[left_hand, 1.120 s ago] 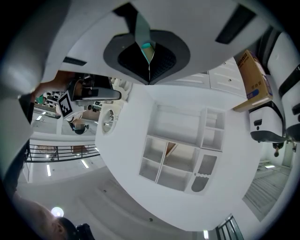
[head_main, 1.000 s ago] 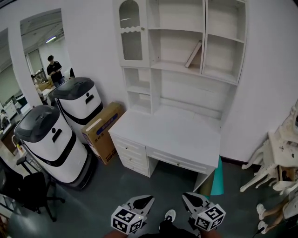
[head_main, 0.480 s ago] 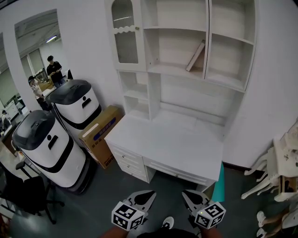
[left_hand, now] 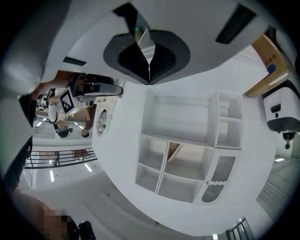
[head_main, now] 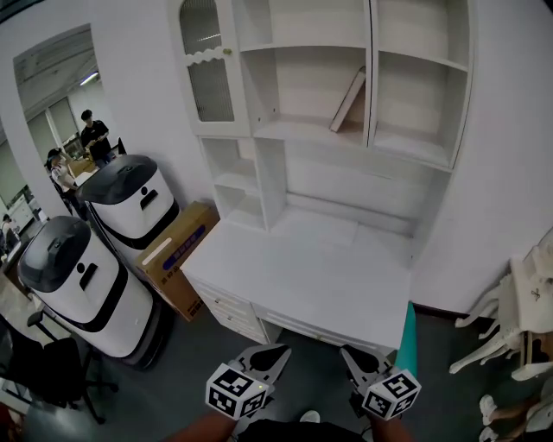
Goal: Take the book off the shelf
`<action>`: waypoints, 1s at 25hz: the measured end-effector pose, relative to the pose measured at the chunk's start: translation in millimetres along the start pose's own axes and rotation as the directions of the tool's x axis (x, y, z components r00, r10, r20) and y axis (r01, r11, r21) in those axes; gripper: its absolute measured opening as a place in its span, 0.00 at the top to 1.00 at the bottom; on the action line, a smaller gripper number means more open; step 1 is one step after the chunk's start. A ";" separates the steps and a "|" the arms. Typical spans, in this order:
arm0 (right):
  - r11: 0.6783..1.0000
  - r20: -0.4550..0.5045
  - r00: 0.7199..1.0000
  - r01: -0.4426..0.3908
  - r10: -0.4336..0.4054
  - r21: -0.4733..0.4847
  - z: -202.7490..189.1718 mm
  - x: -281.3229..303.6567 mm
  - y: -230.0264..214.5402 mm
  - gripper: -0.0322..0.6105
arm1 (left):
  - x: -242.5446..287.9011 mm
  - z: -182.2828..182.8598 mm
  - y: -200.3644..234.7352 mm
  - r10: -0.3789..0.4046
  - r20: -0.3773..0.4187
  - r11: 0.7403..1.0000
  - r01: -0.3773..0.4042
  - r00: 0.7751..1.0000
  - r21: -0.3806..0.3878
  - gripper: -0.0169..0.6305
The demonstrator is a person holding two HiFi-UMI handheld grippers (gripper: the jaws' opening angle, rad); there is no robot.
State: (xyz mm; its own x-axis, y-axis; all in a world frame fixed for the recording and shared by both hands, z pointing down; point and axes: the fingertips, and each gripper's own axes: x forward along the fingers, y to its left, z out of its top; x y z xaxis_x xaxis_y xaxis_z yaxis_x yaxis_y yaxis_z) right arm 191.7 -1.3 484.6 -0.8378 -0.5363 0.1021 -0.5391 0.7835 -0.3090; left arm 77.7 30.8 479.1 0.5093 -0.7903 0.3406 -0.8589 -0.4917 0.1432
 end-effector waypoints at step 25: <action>1.000 -0.009 1.000 0.025 -0.025 0.009 14.1 43.5 -57.4 0.90 | 62.5 29.4 54.7 -0.005 0.011 1.000 0.005 1.000 0.008 0.96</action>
State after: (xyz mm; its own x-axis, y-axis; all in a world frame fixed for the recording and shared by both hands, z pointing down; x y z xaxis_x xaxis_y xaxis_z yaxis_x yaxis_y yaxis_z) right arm 187.4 -74.1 493.4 -0.8252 -0.5523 0.1186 -0.5588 0.7671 -0.3151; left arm 64.1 -56.3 480.9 0.5143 -0.7918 0.3295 -0.8558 -0.4987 0.1375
